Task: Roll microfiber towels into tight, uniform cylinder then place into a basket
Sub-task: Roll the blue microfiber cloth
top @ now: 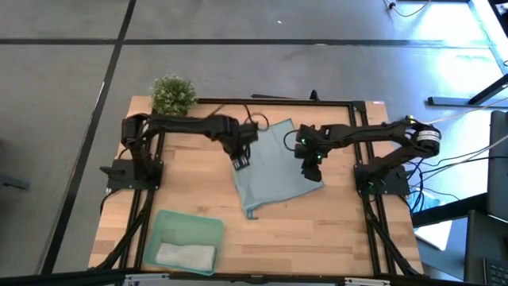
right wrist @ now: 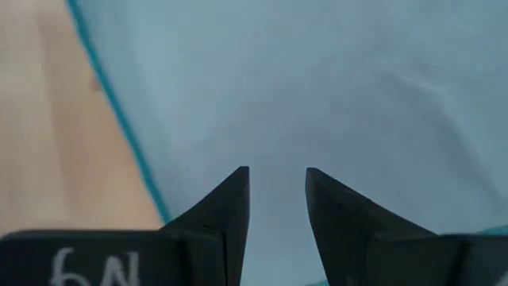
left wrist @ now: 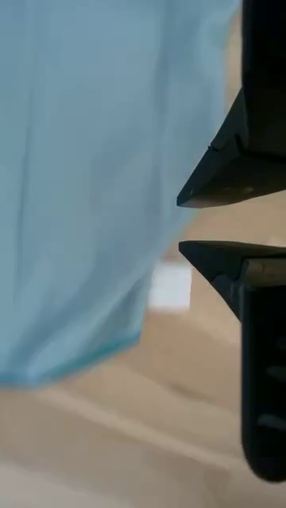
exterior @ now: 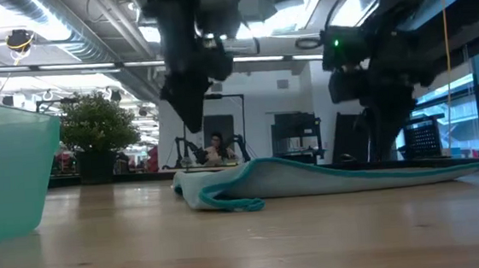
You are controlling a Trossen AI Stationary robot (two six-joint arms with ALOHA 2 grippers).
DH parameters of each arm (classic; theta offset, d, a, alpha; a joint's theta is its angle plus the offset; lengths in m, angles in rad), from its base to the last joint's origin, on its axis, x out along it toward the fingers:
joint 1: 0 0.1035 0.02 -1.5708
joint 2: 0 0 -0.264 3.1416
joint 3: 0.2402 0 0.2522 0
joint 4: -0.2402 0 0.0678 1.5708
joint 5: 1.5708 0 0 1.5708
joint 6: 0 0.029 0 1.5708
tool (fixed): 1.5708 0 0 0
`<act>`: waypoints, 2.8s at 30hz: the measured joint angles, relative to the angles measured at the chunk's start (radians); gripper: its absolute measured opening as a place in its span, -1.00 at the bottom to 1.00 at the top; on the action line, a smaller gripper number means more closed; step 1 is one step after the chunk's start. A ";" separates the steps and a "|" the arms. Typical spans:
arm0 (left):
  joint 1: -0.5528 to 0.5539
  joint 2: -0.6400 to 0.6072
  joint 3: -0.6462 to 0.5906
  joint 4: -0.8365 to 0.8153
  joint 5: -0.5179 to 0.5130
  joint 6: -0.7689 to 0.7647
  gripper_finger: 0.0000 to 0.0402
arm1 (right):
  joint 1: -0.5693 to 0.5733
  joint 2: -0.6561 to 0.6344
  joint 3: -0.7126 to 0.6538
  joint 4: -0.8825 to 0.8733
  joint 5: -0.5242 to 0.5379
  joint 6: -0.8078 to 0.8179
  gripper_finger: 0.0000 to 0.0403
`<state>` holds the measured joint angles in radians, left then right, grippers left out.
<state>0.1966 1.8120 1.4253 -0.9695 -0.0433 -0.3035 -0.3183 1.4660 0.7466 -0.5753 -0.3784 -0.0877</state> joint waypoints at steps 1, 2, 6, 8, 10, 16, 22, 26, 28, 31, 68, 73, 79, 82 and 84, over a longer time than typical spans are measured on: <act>0.022 0.006 -0.008 0.027 -0.002 0.006 -0.63 | 0.000 0.016 -0.003 0.003 0.004 0.000 -0.38; 0.041 0.017 -0.015 0.065 -0.004 0.015 -0.63 | 0.000 0.030 -0.005 0.010 0.012 -0.001 -0.38; 0.099 0.042 -0.056 0.157 0.002 0.025 -0.63 | 0.000 0.096 -0.021 0.069 0.031 0.000 -0.38; 0.117 0.050 -0.068 0.164 0.004 0.025 -0.63 | 0.000 0.124 -0.018 0.071 0.045 -0.002 -0.38; 0.126 0.048 -0.071 0.151 0.003 0.026 -0.63 | -0.008 0.145 -0.014 0.063 0.066 0.001 -0.38; 0.123 0.049 -0.069 0.123 0.010 0.026 -0.63 | -0.052 0.146 -0.013 0.069 0.111 -0.022 -0.38; 0.098 0.048 -0.069 0.072 0.015 0.026 -0.63 | -0.110 0.132 0.038 -0.013 0.342 -0.026 -0.42; 0.072 0.048 -0.069 0.039 0.048 0.026 -0.63 | -0.157 0.135 0.073 -0.011 0.485 -0.031 -0.46; 0.059 0.048 -0.069 0.036 0.066 0.026 -0.63 | -0.181 0.135 0.091 -0.006 0.534 -0.033 -0.46; 0.037 0.048 -0.069 0.038 0.069 0.026 -0.63 | -0.209 0.132 0.138 -0.049 0.554 -0.023 -0.46; 0.012 0.047 -0.069 0.047 0.083 0.134 -0.64 | 0.471 -0.003 -0.019 0.282 -0.020 0.205 -0.46; 0.012 0.047 -0.069 0.047 0.086 0.129 -0.63 | 0.485 0.009 -0.096 0.431 -0.008 0.182 -0.46; 0.012 0.047 -0.069 0.048 0.086 0.128 -0.63 | 0.488 0.041 -0.158 0.642 -0.004 0.135 -0.46; 0.012 0.047 -0.069 0.049 0.086 0.129 -0.63 | 0.488 0.096 -0.166 0.673 0.003 0.135 -0.46; 0.012 0.047 -0.069 0.053 0.086 0.137 -0.63 | 0.488 0.129 -0.160 0.680 0.042 0.133 -0.46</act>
<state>0.2085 1.8591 1.3563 -0.9169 0.0425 -0.1667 0.1692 1.5954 0.5870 0.1050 -0.3363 0.0450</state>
